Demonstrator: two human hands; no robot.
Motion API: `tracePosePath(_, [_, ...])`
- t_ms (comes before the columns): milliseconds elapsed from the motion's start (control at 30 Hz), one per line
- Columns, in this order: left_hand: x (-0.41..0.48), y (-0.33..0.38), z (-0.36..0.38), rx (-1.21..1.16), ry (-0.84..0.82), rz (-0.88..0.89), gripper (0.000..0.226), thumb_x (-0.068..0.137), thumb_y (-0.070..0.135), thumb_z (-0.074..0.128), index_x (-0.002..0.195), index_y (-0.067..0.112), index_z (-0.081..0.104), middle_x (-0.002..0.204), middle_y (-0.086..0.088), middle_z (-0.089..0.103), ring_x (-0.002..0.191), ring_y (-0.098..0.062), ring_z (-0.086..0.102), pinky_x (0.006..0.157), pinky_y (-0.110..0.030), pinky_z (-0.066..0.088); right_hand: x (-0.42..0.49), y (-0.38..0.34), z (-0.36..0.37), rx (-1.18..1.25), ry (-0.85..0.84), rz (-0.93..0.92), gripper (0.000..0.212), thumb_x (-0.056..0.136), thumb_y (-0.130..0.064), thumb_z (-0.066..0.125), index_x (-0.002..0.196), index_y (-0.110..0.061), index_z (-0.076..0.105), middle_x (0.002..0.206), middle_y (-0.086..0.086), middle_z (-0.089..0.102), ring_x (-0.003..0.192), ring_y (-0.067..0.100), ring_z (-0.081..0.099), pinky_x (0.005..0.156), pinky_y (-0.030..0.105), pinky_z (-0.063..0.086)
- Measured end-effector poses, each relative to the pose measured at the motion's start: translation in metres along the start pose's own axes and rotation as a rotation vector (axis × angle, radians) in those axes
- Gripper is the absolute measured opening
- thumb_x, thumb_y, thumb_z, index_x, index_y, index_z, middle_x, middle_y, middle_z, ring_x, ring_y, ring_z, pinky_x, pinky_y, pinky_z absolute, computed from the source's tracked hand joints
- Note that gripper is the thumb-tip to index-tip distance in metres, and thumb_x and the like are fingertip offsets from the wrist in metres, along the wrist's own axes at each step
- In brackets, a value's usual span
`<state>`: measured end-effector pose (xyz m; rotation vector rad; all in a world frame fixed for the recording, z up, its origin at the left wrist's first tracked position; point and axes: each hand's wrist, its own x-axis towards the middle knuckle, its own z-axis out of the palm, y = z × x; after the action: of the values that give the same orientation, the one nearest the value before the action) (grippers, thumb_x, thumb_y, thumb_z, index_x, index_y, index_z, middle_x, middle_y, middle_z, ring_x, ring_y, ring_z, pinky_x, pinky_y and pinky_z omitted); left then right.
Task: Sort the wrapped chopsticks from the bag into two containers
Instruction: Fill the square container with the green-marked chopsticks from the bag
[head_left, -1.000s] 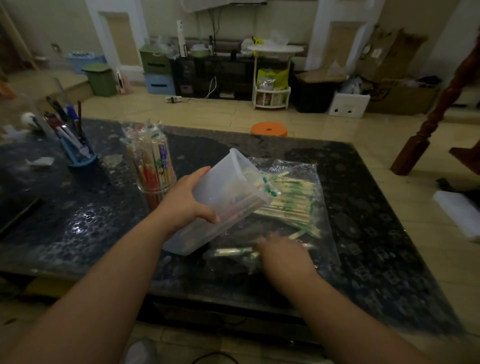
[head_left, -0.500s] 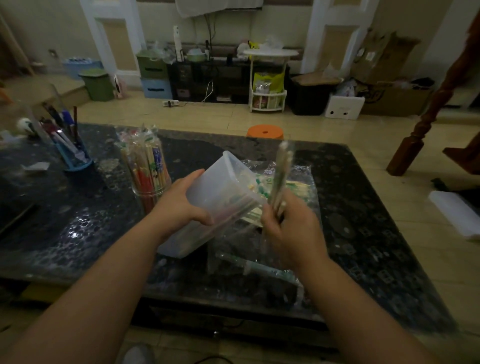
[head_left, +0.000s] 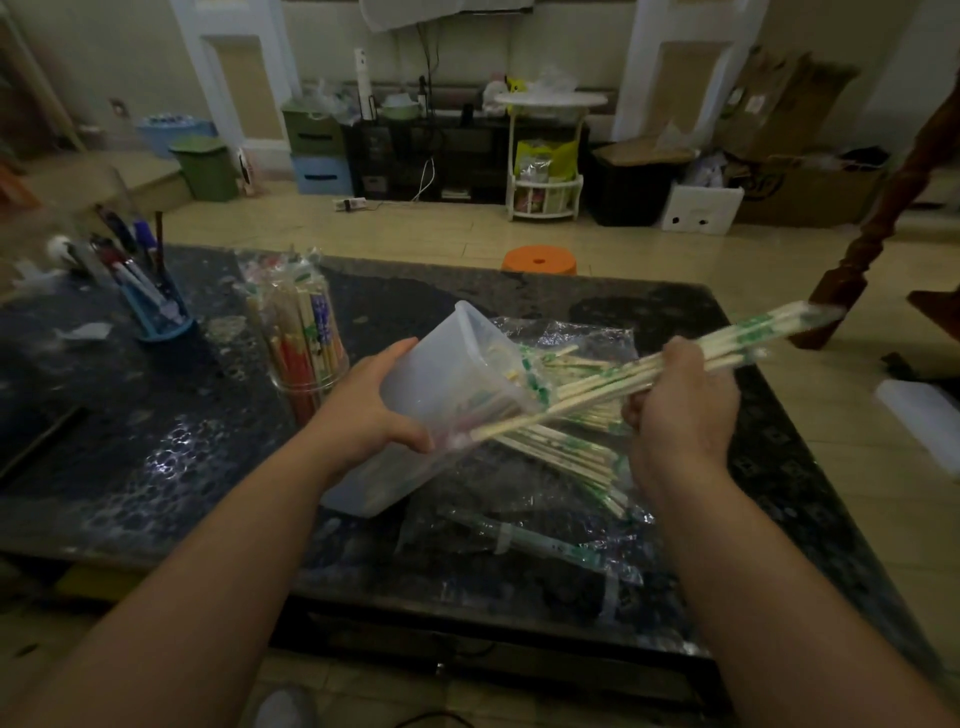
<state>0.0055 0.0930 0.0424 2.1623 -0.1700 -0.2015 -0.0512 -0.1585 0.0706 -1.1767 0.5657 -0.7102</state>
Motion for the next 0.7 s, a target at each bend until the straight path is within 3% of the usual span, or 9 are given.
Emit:
tracePosePath(233, [0.000, 0.003, 0.003, 0.032, 0.012, 0.012, 0.122, 0.041, 0.032, 0.083, 0.151, 0.042, 0.032, 0.142, 0.005, 0.039, 0.128, -0.022, 0.041, 0.105, -0.050, 0.041, 0.001, -0.005, 0.002, 0.224, 0.244, 0.159, 0.012, 0.095, -0.023, 0.050, 0.086, -0.016, 0.051, 0.046, -0.007, 0.048, 0.035, 0.005, 0.043, 0.040, 0.022, 0.037])
tracePosePath(400, [0.000, 0.002, 0.002, 0.012, 0.017, 0.006, 0.123, 0.039, 0.034, 0.084, 0.150, 0.042, 0.033, 0.141, 0.006, 0.040, 0.127, -0.022, 0.042, 0.106, -0.052, 0.042, 0.003, -0.004, 0.001, 0.250, 0.298, 0.217, 0.019, 0.098, -0.028, 0.048, 0.107, -0.013, 0.054, 0.058, -0.002, 0.052, 0.034, 0.002, 0.046, 0.043, 0.020, 0.042])
tracePosePath(533, [0.000, 0.001, 0.000, 0.011, 0.003, 0.003, 0.123, 0.038, 0.035, 0.084, 0.150, 0.043, 0.033, 0.141, 0.006, 0.040, 0.127, -0.022, 0.042, 0.106, -0.053, 0.042, 0.002, 0.001, 0.003, 0.162, 0.224, 0.180, 0.017, 0.099, -0.029, 0.051, 0.100, -0.012, 0.055, 0.062, 0.000, 0.053, 0.040, 0.003, 0.050, 0.047, 0.020, 0.045])
tracePosePath(700, [-0.002, 0.003, 0.002, 0.023, 0.003, 0.008, 0.124, 0.037, 0.036, 0.082, 0.150, 0.044, 0.033, 0.143, 0.008, 0.040, 0.129, -0.021, 0.042, 0.106, -0.051, 0.041, -0.008, 0.009, 0.009, 0.043, -0.039, 0.183, 0.010, 0.095, -0.022, 0.063, 0.091, -0.014, 0.058, 0.071, 0.000, 0.058, 0.053, 0.005, 0.054, 0.053, 0.020, 0.049])
